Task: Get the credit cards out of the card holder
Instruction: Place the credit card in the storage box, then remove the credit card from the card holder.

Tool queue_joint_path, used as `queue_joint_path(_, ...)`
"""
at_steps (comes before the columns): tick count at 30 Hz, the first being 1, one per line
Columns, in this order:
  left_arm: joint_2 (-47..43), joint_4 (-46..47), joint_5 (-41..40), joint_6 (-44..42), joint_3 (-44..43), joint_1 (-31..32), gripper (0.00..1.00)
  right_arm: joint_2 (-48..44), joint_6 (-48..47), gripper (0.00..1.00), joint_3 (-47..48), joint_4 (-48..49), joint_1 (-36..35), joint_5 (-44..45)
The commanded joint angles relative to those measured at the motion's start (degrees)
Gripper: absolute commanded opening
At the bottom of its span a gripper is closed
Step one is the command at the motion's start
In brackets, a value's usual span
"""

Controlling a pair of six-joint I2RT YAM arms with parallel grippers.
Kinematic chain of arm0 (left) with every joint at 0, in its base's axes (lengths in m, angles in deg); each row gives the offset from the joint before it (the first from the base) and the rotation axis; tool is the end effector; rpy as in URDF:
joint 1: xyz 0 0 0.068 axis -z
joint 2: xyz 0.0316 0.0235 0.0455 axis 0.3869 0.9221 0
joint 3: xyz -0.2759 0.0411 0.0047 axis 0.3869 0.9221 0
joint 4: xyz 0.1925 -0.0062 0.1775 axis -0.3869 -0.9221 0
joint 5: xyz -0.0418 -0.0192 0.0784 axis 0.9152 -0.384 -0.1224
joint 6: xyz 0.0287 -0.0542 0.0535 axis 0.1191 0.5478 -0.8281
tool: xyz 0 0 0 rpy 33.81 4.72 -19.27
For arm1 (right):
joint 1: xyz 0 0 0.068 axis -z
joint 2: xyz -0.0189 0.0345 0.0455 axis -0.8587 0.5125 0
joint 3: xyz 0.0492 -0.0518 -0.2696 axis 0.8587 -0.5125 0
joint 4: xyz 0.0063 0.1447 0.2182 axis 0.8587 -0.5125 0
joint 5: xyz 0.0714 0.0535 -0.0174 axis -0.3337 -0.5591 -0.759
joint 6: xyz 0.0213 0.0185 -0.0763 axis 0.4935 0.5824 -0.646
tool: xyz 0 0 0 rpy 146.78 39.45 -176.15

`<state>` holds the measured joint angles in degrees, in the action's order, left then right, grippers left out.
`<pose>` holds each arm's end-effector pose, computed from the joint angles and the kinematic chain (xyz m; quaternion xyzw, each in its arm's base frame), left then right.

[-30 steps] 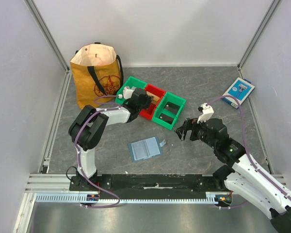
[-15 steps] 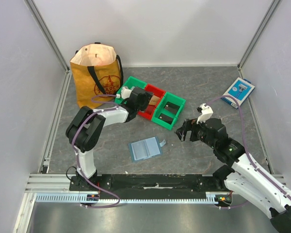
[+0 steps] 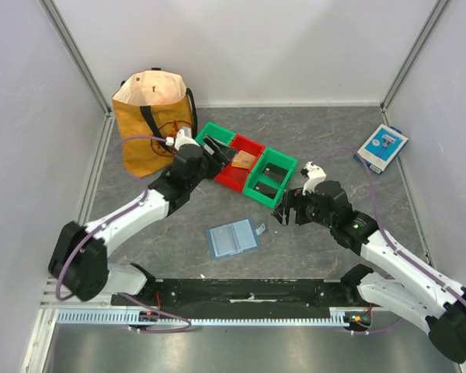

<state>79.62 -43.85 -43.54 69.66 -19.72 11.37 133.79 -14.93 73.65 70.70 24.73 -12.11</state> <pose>0.2998 -0.1884 0.2627 -0.2696 0.7758 -0.3855 0.4204 0.1749 0.1273 0.2398 -0.0935 0.8607 0.2791 0.4154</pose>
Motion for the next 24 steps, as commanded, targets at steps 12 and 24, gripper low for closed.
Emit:
queue_joint_path(12,-31.6,-34.5,6.7,-31.6,9.8,-13.6,0.91,26.7,-4.0,0.91,12.5,6.3,-23.6,16.0)
queue_joint_path(24,-54.1,-38.8,-5.0,-42.0,14.9,-14.7,0.93,50.7,-7.9,0.87,28.9,1.3,-38.6,30.2)
